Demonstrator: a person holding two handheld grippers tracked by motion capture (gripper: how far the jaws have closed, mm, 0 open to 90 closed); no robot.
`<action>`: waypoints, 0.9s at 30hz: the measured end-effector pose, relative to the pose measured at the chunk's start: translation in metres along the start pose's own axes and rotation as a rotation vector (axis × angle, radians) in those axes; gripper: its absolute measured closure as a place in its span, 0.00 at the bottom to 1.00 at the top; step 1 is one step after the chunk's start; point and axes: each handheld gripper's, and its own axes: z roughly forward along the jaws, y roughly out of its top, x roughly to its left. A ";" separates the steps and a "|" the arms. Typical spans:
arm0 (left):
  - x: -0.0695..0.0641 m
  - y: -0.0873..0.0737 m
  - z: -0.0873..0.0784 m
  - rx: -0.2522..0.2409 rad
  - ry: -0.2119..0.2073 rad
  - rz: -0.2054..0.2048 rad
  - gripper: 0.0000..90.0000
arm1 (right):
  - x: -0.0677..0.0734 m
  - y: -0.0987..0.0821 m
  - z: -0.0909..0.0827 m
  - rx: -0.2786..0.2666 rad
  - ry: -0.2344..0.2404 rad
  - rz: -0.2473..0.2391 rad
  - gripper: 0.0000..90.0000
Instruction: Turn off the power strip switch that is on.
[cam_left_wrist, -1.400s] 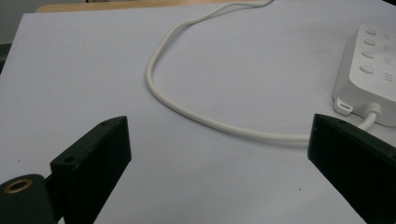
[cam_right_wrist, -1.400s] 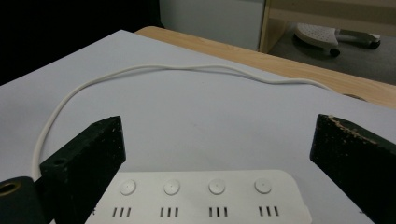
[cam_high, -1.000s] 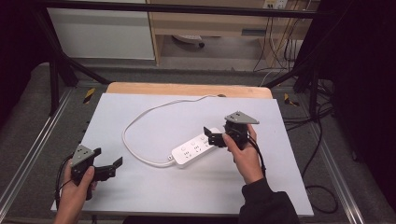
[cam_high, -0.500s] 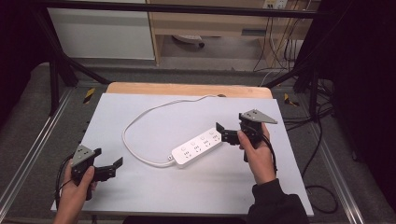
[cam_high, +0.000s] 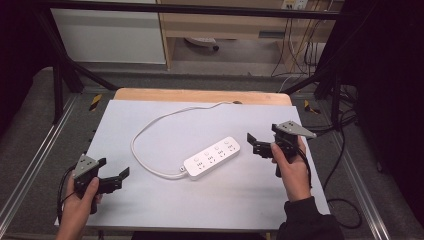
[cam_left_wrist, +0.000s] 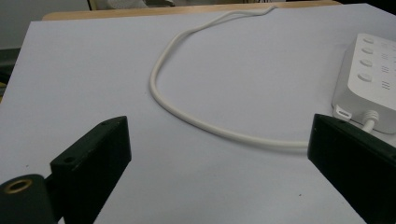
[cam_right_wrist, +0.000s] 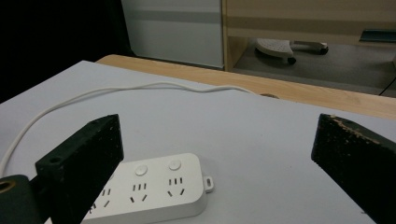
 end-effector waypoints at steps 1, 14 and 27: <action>0.000 0.000 0.000 -0.001 0.001 0.000 0.07 | -0.002 0.000 -0.002 0.000 -0.002 0.001 0.03; 0.002 0.000 -0.001 -0.001 0.010 -0.012 0.07 | -0.021 -0.011 -0.022 -0.002 -0.039 0.026 0.03; 0.003 0.000 -0.002 -0.003 0.010 -0.011 0.07 | -0.036 -0.032 -0.034 0.031 -0.067 0.051 0.04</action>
